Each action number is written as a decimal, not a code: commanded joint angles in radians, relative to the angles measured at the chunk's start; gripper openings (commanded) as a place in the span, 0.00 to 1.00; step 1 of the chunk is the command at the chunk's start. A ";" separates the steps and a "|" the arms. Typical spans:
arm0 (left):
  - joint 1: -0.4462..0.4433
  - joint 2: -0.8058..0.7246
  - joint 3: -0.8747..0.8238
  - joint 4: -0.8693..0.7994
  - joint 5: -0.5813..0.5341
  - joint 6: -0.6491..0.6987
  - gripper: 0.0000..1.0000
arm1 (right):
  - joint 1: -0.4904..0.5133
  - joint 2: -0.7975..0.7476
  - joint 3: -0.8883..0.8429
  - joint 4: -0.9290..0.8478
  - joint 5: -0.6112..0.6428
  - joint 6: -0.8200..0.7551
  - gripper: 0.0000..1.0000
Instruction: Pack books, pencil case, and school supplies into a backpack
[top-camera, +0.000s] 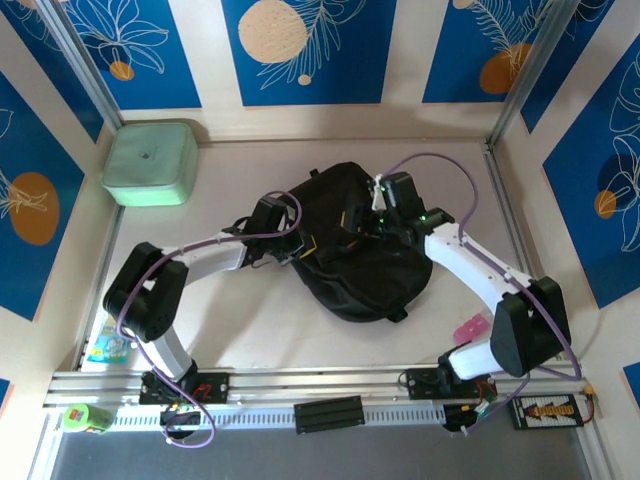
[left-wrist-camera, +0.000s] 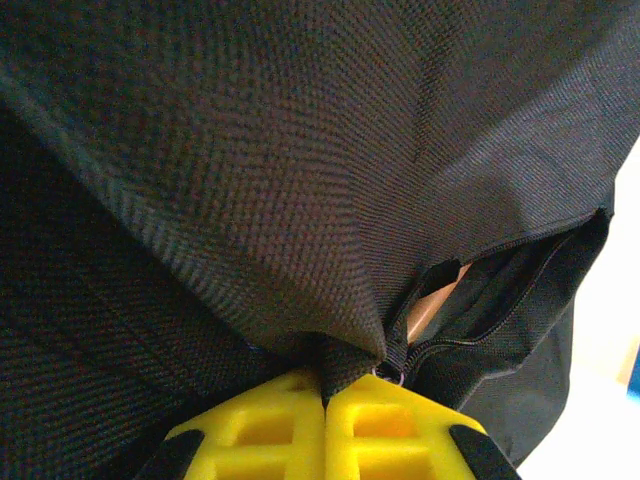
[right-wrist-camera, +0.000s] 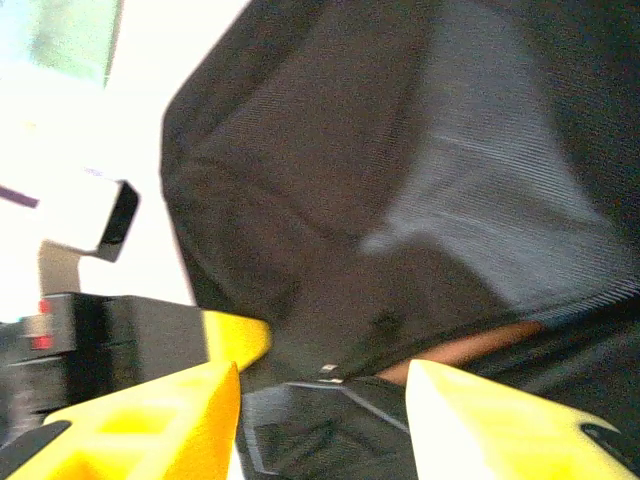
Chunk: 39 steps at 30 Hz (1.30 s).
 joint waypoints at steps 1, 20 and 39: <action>-0.012 0.006 0.010 0.062 0.023 0.038 0.00 | 0.033 0.098 0.086 -0.148 -0.027 -0.018 0.49; -0.012 0.018 0.004 0.085 0.023 0.050 0.00 | 0.121 0.476 0.392 -0.493 0.045 0.144 0.48; 0.004 0.011 -0.007 0.067 0.006 0.055 0.03 | 0.138 0.300 0.326 -0.340 0.184 0.119 0.00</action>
